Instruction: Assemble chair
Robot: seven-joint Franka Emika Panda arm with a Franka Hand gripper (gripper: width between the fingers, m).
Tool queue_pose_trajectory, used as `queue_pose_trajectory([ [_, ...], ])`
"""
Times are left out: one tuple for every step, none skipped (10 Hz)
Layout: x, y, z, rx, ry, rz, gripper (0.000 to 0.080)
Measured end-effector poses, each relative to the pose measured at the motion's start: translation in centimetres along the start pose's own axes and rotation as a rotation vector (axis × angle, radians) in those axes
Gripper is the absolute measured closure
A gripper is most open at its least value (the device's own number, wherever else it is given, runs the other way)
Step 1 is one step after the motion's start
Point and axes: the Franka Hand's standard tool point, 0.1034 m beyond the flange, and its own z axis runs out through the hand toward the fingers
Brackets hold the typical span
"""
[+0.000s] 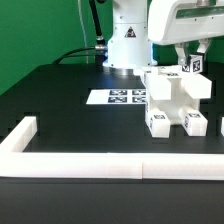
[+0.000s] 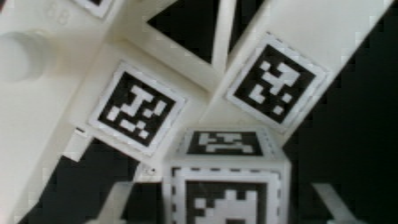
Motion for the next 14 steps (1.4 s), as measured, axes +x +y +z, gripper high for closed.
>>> queue_pose_trajectory([
  [0.0,0.0,0.0,0.0,0.0,0.068,0.0512],
  [0.0,-0.01,0.01,0.001,0.0,0.131,0.0512],
  [0.0,-0.01,0.01,0.001,0.0,0.216,0.0512],
  [0.0,-0.01,0.02,0.001,0.0,0.271,0.0512],
  [0.0,-0.02,0.02,0.001,0.0,0.327,0.0512],
  [-0.01,-0.02,0.03,0.001,0.0,0.398,0.0512],
  [0.0,-0.03,0.03,0.002,0.0,0.442,0.0512],
  [0.0,-0.04,0.04,0.002,0.0,0.541,0.0512],
  [0.0,-0.04,0.05,0.002,-0.001,0.601,0.0512],
  [0.0,-0.07,0.06,0.003,-0.001,0.662,0.0512],
  [0.03,-0.15,0.08,0.007,-0.001,0.769,0.0512],
  [0.04,-0.17,0.09,0.009,-0.001,0.816,0.0512],
  [0.05,-0.19,0.09,0.01,-0.001,0.864,0.0512],
  [0.06,-0.21,0.09,0.011,-0.002,0.926,0.0512],
])
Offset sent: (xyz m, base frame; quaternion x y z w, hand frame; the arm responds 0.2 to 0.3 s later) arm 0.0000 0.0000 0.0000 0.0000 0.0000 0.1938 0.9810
